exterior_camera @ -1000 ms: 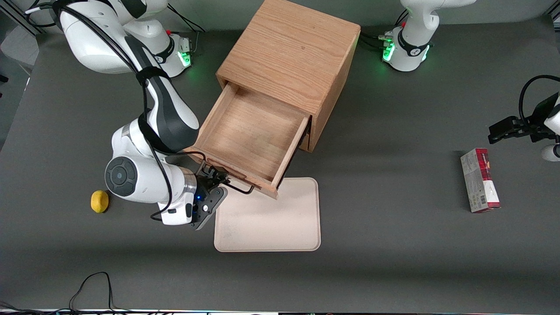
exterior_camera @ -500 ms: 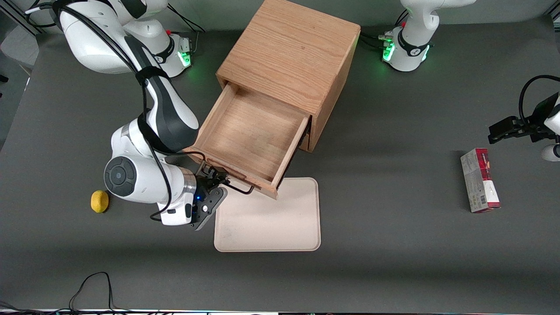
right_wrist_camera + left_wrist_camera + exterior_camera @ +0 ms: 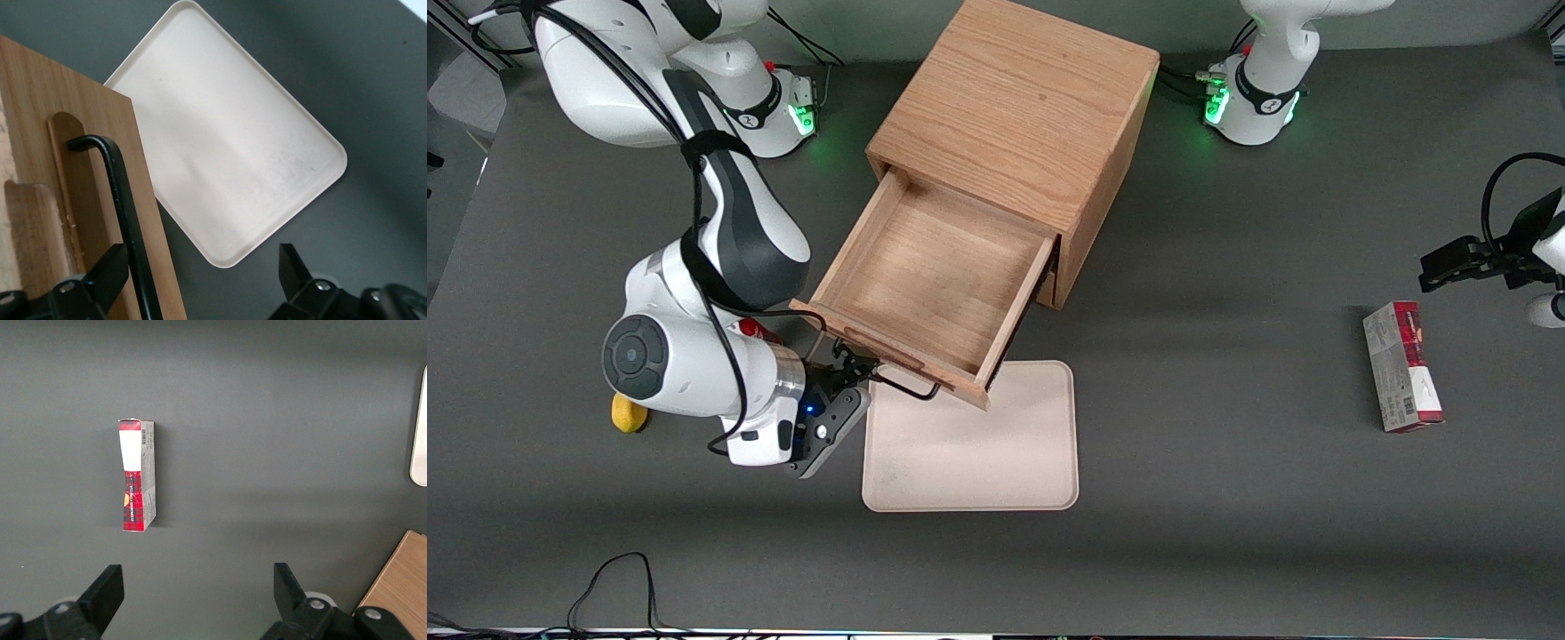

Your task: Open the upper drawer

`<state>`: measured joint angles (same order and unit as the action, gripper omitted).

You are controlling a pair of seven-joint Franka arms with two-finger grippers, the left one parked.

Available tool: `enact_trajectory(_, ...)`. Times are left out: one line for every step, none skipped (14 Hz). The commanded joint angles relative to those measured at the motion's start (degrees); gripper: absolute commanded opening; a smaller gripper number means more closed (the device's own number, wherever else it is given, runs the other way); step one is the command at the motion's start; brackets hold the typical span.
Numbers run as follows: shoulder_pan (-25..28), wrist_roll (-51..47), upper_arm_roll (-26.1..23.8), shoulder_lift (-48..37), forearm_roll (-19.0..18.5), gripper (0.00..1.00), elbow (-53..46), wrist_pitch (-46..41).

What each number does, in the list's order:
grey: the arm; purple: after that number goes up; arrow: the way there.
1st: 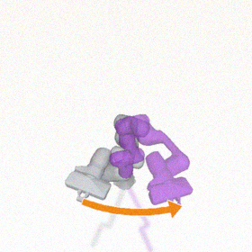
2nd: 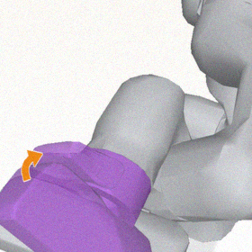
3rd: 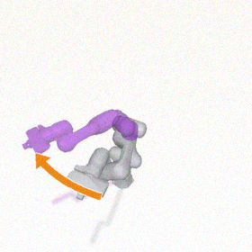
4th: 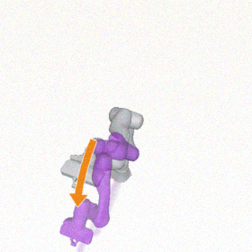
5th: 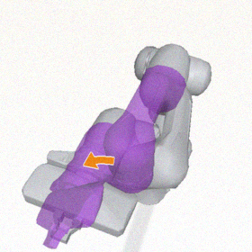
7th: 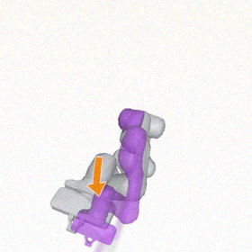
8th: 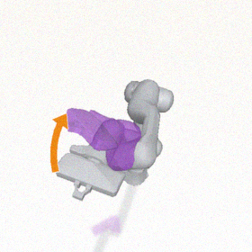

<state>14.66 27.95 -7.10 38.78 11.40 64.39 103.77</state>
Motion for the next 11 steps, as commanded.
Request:
enact_trajectory(-1.12,-0.97,-0.19,0.16,1.16,1.0,-3.82,-4.09)
enact_trajectory(-1.47,-1.05,-0.11,0.07,1.08,1.0,-4.53,-5.67)
enact_trajectory(-2.17,-1.05,-0.11,-0.8,0.99,1.0,-4.88,-6.81)
enact_trajectory(-2.78,-1.14,-0.11,-1.68,0.56,1.0,-4.89,-7.96)
enact_trajectory(-3.66,-1.14,-0.19,-2.91,0.29,1.0,-4.63,-9.19)
enact_trajectory(-3.84,-1.14,0.33,-5.18,-0.58,1.0,-3.4,-10.5)
enact_trajectory(-3.93,-0.01,1.12,-7.73,-1.37,1.0,-0.43,-13.21)
enact_trajectory(-3.93,-0.26,2.17,-11.49,-1.3,1.0,3.51,-14.46)
enact_trajectory(-3.76,-0.78,3.92,-15.19,-1.29,1.0,7.9,-14.99)
enact_trajectory(-3.5,-0.7,5.59,-18.96,-1.38,1.0,12.38,-15.0)
enact_trajectory(-3.49,-0.7,6.83,-22.39,-1.38,1.0,16.08,-15.0)
